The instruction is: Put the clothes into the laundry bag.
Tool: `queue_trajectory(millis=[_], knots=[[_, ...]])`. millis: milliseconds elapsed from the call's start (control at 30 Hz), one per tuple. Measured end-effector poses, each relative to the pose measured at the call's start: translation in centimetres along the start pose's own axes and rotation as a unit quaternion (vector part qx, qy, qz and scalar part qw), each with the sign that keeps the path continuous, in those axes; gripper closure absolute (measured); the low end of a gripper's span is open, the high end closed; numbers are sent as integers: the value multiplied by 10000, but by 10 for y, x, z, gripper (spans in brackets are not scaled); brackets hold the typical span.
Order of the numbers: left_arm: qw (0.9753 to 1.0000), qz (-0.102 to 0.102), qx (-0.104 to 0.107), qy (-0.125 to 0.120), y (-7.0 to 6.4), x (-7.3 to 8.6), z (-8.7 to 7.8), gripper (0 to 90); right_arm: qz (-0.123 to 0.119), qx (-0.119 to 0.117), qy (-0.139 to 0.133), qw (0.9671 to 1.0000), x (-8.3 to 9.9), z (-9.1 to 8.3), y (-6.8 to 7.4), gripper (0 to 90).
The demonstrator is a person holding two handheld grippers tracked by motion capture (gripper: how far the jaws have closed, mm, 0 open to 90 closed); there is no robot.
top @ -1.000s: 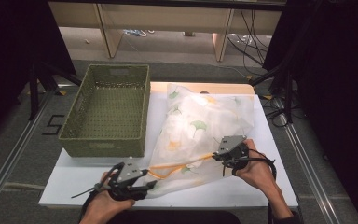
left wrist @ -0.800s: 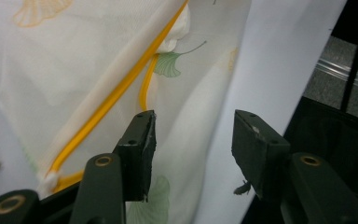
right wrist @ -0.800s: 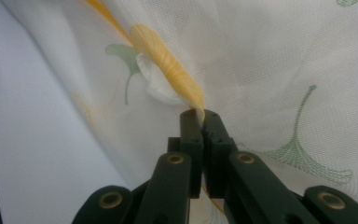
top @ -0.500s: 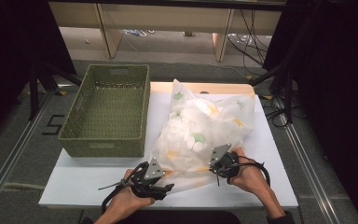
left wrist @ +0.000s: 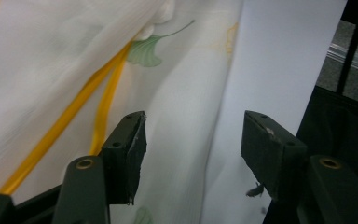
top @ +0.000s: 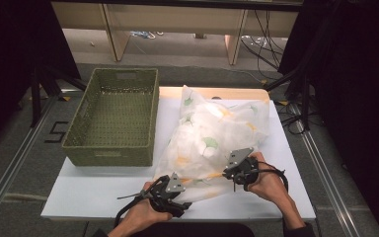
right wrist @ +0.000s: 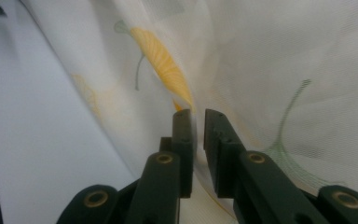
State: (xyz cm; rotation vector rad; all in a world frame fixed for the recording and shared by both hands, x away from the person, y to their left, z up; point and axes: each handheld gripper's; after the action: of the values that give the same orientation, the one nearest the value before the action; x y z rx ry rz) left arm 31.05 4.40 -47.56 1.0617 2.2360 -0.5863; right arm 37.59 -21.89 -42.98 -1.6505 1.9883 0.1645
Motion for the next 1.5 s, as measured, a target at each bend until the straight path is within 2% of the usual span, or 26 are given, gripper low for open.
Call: queue_trajectory(millis=[100,233,300,333,367,433,500,533,567,667,700,733,800,1033,1067,1133,1167,1200,1233,1267,1300,1333,1367,1433,1467,1500], knots=[[10000,37,33,83,-1,-2,5,390,-68,106,-1,9999,1,-8,-3,892],[9999,124,-17,58,-1,-4,8,425,-41,-4,-72,10000,1,-10,-8,886],[9999,104,-60,45,1,-4,7,423,374,261,-59,9989,5,-20,-9,856],[9999,82,-85,-11,0,-4,4,420,249,372,-133,9989,9,-27,-14,848],[9999,9,-77,-107,0,-4,3,415,545,425,-107,9975,13,-35,-15,832],[9998,-11,-92,-196,2,-4,-5,408,712,569,-290,9954,27,-49,-20,780],[9994,-23,-137,-307,4,-3,-15,408,959,722,-289,9923,43,-62,-22,747],[9992,-76,-144,-376,4,-3,-20,407,1158,817,-269,9895,53,-66,-22,722],[9987,-104,-169,-460,6,-2,-25,406,1559,854,-182,9839,63,-70,-20,712],[9973,-253,-314,-615,12,2,-38,394,2030,1001,86,9740,93,-69,-16,675],[9967,-305,-319,-676,14,3,-41,394,2262,967,155,9691,101,-66,-14,667],[9964,-334,-371,-688,16,5,-45,394,2308,790,227,9695,110,-62,-17,654],[9955,-431,-457,-715,20,9,-50,393,2682,805,376,9593,119,-55,-15,625],[9941,-597,-549,-721,31,21,-60,384,2836,625,125,9568,129,-23,-20,559],[9941,-569,-613,-692,33,22,-61,382,2944,597,132,9537,128,-23,-20,564],[9938,-541,-691,-678,35,23,-64,378,2948,623,87,9535,127,-22,-21,610],[9931,-652,-649,-730,36,24,-64,374,2907,637,56,9547,126,-22,-20,664],[9928,-627,-729,-715,37,25,-66,368,2799,680,20,9576,127,-20,-20,694],[9923,-676,-727,-744,38,25,-66,367,2698,613,31,9610,125,-20,-20,773],[9923,-678,-695,-764,39,26,-67,366,2444,573,83,9679,123,-21,-20,849],[9915,-748,-730,-776,39,26,-68,367,2448,599,144,9676,121,-21,-18,884],[9920,-691,-773,-724,40,27,-69,366,2277,625,146,9716,122,-21,-19,891],[9922,-672,-760,-719,42,28,-69,367,2354,579,152,9701,122,-23,-17,893],[9912,-773,-734,-779,42,29,-70,367,2400,548,105,9692,122,-31,-14,895],[9917,-722,-769,-730,44,30,-72,366,2398,532,99,9693,122,-38,-12,894],[9918,-718,-818,-675,45,31,-73,366,2440,654,55,9675,122,-44,-7,895]])
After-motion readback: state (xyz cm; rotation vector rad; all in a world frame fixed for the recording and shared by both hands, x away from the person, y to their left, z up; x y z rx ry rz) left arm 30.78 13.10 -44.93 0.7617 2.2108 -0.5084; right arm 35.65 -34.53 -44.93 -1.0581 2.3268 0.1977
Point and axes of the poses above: each handheld gripper's, and its own axes: z roughly forward along the jaws, x roughly out of its underside, y roughly to its left, and after that the axes turned 7 degrees about -z, right-handed
